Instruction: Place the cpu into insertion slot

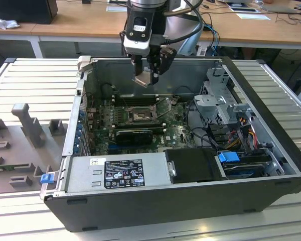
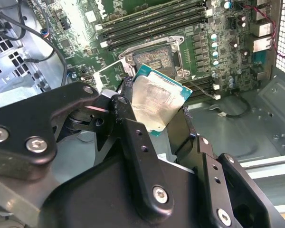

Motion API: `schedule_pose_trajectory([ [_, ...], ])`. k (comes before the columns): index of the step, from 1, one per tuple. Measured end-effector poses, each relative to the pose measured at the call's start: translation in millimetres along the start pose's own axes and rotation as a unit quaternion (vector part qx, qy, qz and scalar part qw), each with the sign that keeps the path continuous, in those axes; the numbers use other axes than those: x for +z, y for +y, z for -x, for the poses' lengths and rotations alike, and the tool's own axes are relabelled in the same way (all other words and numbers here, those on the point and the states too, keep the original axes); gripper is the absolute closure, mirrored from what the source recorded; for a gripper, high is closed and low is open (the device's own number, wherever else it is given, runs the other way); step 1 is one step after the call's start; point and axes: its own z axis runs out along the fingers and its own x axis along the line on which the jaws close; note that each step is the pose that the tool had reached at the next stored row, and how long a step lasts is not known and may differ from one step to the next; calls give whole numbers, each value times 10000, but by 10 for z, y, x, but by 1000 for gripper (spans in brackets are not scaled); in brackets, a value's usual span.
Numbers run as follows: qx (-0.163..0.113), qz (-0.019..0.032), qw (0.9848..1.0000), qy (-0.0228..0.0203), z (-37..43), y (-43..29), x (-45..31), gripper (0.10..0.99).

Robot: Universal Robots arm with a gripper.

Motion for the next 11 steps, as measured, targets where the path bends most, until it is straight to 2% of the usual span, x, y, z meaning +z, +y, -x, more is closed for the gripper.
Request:
schedule_pose_trajectory([
  [11,303,6,9995,-27,0,0,2,557],
])
